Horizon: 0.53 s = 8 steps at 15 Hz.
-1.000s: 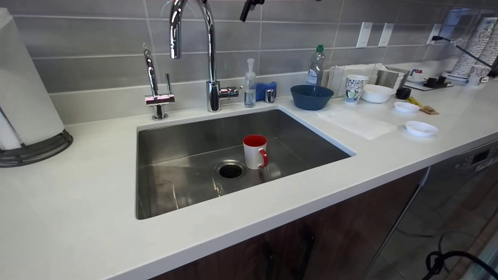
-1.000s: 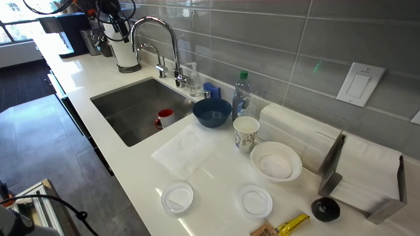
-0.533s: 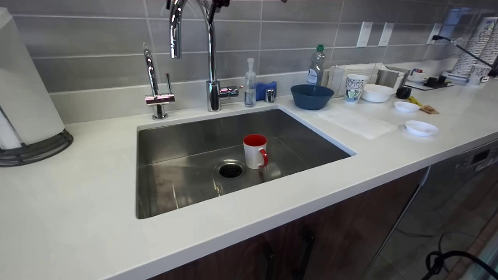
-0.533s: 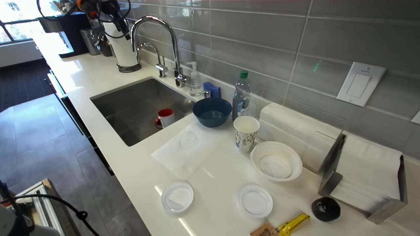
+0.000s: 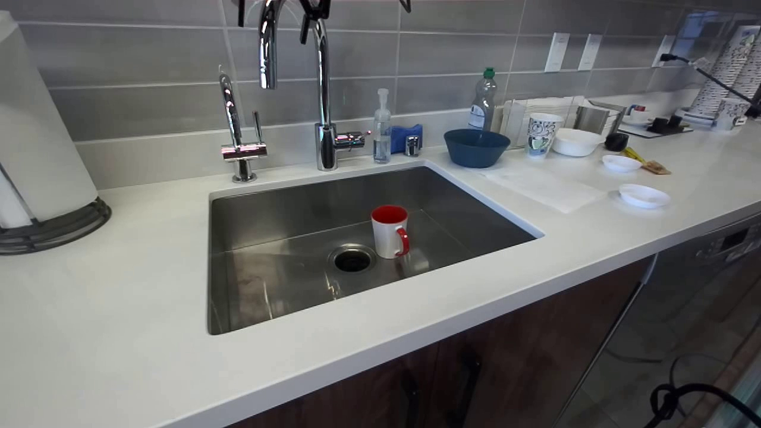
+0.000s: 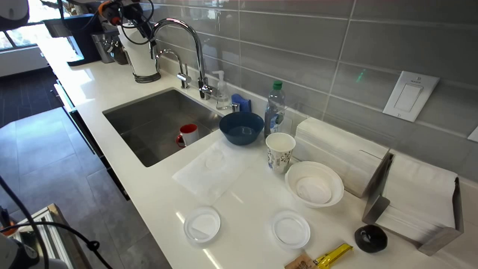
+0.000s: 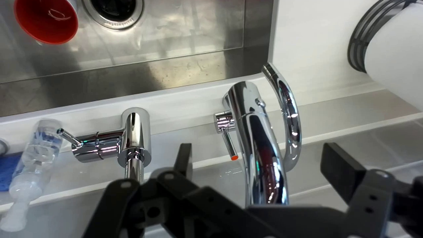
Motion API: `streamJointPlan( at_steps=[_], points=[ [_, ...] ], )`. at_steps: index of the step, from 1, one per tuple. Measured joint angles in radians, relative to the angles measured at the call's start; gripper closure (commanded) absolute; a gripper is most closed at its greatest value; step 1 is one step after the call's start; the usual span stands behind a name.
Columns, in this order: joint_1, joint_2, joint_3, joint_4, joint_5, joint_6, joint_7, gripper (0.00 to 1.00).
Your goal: Put the mug in the sink, then turn the faucet to the right
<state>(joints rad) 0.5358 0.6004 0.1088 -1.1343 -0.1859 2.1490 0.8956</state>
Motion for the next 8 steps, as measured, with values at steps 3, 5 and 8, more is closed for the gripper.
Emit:
streamJointPlan(
  at_steps=[3,5,8],
  points=[
    [0.015,0.035,-0.026,0.06,-0.007,-0.043,0.004,0.0],
    [0.021,0.056,-0.036,0.096,-0.008,-0.083,0.004,0.0],
    [0.031,0.082,-0.052,0.14,-0.014,-0.155,0.004,0.0]
  ],
)
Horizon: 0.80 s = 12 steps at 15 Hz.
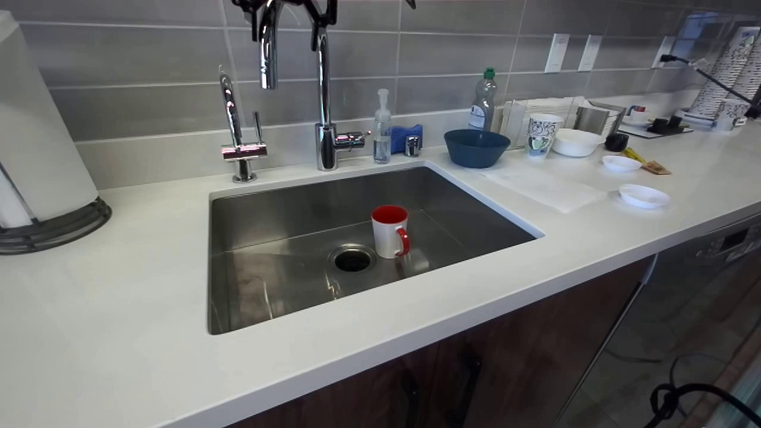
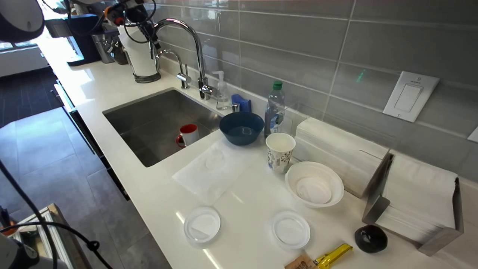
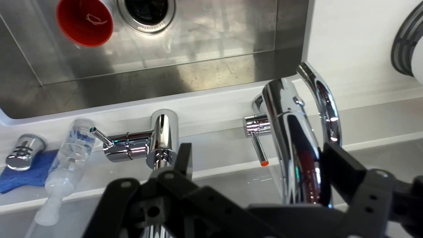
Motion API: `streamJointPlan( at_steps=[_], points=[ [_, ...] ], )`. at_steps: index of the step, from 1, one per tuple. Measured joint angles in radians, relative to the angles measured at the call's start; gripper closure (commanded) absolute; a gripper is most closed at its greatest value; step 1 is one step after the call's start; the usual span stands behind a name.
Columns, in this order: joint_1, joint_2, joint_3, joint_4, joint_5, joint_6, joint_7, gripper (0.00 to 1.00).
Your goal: Put the mug in the sink, then turn the faucet to the right
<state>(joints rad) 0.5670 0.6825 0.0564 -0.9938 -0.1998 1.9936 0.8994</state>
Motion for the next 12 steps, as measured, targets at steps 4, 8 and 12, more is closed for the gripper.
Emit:
streamJointPlan(
  at_steps=[4,8,12],
  points=[
    [0.005,0.008,-0.004,0.03,-0.001,-0.106,0.0,0.0],
    [0.004,-0.003,-0.008,0.039,-0.002,-0.202,-0.005,0.0],
    [-0.001,-0.021,-0.018,0.028,-0.012,-0.228,-0.043,0.0]
  ],
)
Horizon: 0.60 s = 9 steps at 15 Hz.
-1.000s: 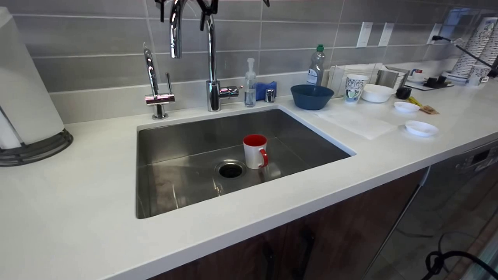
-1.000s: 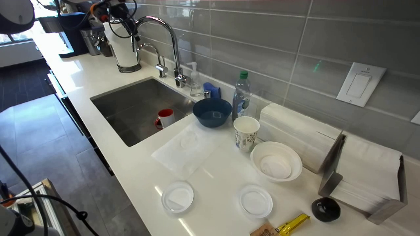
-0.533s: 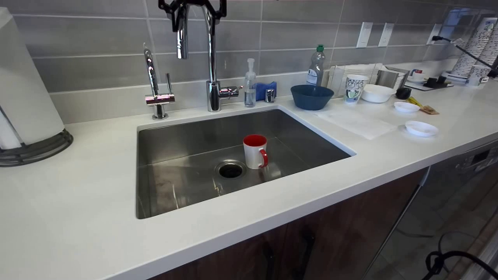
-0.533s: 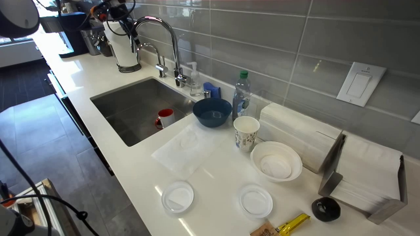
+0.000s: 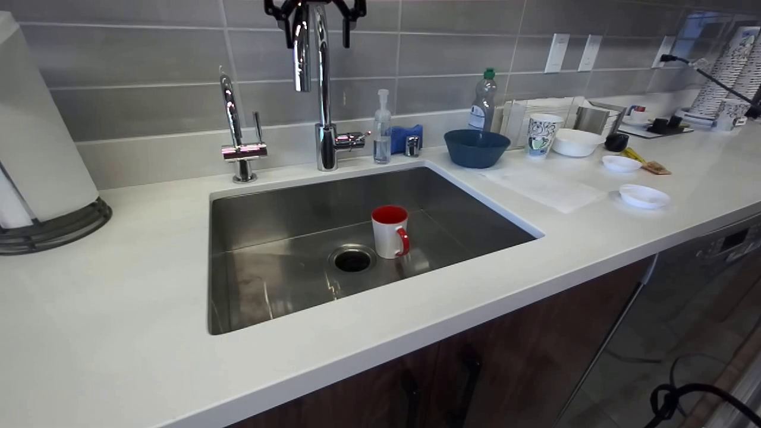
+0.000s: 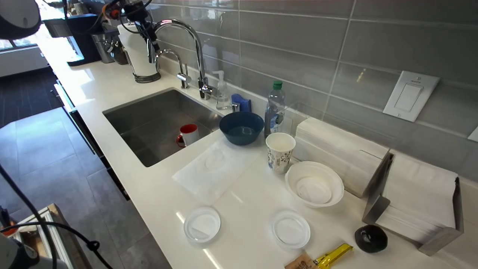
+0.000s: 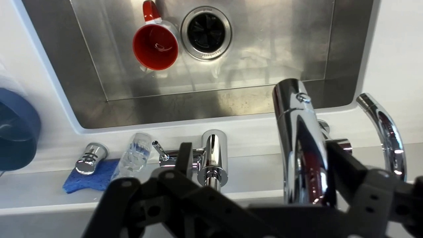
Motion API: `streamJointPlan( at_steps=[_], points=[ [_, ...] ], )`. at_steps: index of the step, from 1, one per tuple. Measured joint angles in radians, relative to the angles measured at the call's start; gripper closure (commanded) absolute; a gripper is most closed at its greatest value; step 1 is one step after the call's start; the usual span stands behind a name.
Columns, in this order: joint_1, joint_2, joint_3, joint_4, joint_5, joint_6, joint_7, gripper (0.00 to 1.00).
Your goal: Put the mug in the sink, then turn the faucet to the right
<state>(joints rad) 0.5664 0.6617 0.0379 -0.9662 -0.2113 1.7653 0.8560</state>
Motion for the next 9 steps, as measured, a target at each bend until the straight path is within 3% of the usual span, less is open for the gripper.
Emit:
streamJointPlan(
  at_steps=[9],
  points=[
    [-0.039,-0.106,-0.013,-0.155,-0.011,0.0,-0.165,0.0]
  ],
)
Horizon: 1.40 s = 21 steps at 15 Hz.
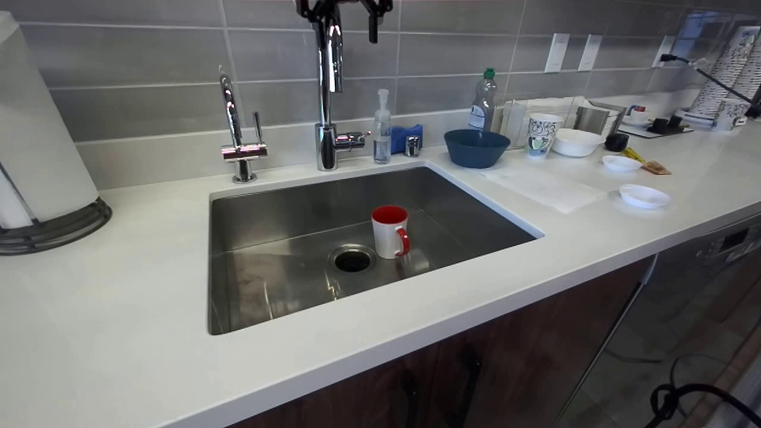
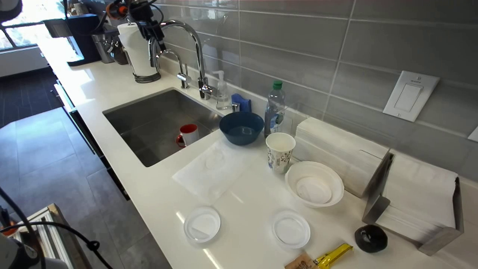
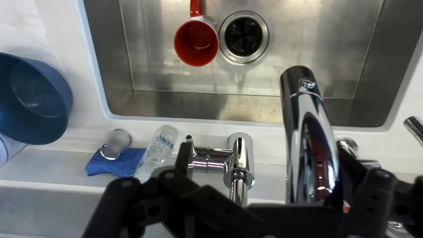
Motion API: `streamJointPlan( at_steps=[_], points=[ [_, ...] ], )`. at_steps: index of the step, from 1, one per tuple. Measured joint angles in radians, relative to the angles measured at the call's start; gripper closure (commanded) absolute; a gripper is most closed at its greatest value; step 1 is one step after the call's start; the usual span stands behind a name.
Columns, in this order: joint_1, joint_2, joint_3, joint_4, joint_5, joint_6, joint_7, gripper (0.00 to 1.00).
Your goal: Put the mug in the sink, then turn the faucet to the right
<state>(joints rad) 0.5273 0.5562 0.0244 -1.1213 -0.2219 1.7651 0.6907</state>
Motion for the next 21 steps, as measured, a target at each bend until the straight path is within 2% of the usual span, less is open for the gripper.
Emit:
streamJointPlan(
  at_steps=[11,21],
  points=[
    [-0.049,-0.186,-0.004,-0.295,0.0,0.012,-0.122,0.0],
    [-0.141,-0.283,0.022,-0.458,-0.043,0.101,-0.122,0.0]
  ],
)
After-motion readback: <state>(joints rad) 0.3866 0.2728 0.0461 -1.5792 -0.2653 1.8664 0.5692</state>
